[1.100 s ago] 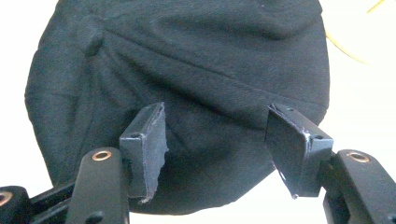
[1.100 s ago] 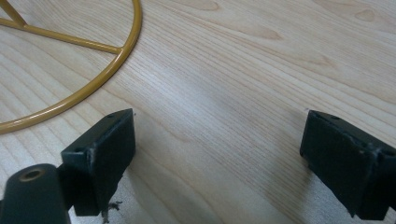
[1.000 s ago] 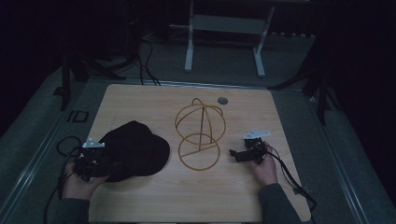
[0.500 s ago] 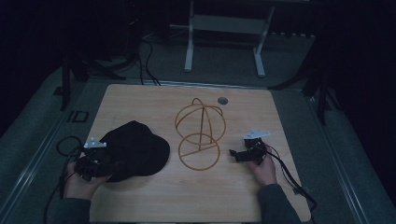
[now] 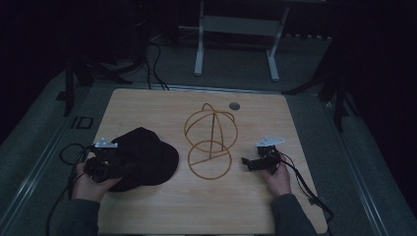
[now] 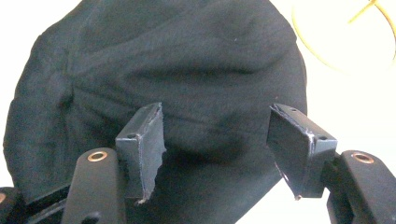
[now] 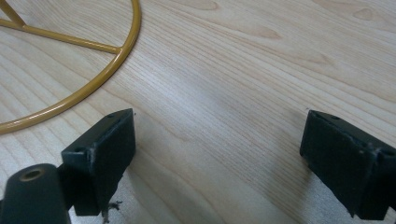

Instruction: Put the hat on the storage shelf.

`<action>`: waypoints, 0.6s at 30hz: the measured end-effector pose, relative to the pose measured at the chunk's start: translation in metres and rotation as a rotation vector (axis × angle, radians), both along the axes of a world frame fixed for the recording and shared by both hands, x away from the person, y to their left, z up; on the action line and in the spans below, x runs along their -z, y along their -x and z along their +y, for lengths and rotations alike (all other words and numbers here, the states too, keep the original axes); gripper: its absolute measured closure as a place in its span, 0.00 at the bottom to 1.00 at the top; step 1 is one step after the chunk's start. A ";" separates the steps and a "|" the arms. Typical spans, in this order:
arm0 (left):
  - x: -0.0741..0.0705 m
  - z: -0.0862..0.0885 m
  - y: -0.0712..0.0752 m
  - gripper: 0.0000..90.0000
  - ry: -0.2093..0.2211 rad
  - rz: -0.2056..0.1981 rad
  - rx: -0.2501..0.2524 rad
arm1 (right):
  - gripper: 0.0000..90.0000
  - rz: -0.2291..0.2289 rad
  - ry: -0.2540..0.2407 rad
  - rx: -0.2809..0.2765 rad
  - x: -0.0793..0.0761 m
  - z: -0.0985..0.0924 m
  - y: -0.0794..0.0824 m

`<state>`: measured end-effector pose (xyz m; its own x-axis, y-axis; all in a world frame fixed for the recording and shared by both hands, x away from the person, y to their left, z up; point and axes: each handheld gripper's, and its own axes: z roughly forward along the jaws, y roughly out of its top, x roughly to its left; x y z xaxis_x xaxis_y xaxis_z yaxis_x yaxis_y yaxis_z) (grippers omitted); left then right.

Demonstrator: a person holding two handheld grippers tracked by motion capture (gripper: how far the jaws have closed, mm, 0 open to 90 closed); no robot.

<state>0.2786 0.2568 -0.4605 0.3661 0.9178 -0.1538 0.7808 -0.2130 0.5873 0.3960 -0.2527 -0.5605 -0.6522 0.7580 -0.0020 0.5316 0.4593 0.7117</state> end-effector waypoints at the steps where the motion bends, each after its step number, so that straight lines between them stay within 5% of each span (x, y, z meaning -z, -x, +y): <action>1: 0.000 0.000 0.000 0.41 0.000 0.000 0.000 | 0.11 0.000 0.000 0.000 0.000 0.000 0.000; 18: -0.015 -0.011 -0.031 0.41 -0.022 0.061 0.036 | 0.11 0.000 -0.001 0.002 0.000 0.000 0.000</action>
<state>0.3092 0.2456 -0.4454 0.3898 0.9075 -0.1569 0.8063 -0.2540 0.5341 0.3959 -0.2526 -0.5605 -0.6508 0.7593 -0.0014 0.5325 0.4577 0.7120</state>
